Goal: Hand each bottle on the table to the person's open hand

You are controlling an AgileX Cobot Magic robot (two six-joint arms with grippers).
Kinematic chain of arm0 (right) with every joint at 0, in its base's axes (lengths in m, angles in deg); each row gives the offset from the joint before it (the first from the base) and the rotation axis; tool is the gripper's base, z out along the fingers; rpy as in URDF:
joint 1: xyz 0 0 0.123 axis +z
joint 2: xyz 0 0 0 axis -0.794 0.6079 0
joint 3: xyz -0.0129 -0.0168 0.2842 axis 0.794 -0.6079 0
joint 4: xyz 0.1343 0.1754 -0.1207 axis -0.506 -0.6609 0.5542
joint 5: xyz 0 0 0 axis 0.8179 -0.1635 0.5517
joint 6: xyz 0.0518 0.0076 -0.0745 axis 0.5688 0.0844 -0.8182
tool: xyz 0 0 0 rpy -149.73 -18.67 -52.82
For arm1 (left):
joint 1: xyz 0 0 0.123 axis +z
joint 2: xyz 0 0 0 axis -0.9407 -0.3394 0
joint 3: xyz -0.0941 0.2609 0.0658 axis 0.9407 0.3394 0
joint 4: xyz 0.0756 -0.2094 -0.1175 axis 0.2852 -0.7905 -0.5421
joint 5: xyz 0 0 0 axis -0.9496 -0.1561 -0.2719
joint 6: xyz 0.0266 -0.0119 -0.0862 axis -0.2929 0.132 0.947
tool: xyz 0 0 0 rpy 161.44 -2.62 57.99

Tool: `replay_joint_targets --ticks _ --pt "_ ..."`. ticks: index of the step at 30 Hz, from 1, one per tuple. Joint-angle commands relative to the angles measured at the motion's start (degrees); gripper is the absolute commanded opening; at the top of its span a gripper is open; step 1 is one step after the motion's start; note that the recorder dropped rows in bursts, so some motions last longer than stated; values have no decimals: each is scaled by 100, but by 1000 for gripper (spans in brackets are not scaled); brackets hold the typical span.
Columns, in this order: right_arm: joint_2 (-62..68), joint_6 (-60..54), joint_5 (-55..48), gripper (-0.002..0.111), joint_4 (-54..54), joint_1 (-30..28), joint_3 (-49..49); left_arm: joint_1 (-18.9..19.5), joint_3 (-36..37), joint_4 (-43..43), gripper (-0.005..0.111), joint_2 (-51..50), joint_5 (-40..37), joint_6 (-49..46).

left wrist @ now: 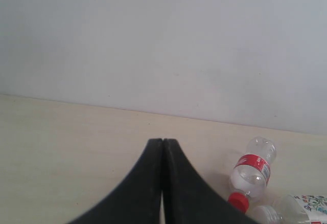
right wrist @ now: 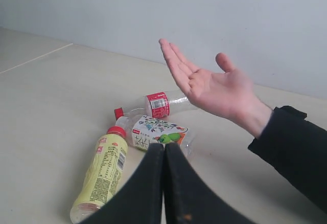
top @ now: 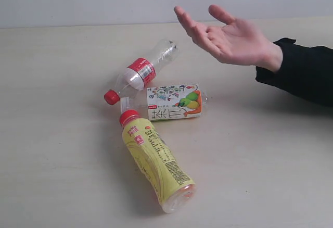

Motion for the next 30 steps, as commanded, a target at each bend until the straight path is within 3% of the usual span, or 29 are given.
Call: replay_joint_targets --ticks 1,7,17,27,30 --pt "-28 -54 114 0 -30 11 -50 23 4 11 0 39 -9 -21" --pt "117 -32 427 0 -1056 11 -13 23 4 11 0 39 -9 -21" --pt "3027 -1589 299 1 -1874 11 29 23 4 11 0 39 -9 -21" --pt "5806 -1738 -403 8 -2111 11 1227 23 4 11 0 39 -9 -21" --pt "6341 -1741 -306 12 -2182 299 1461 23 4 11 0 39 -9 -21"
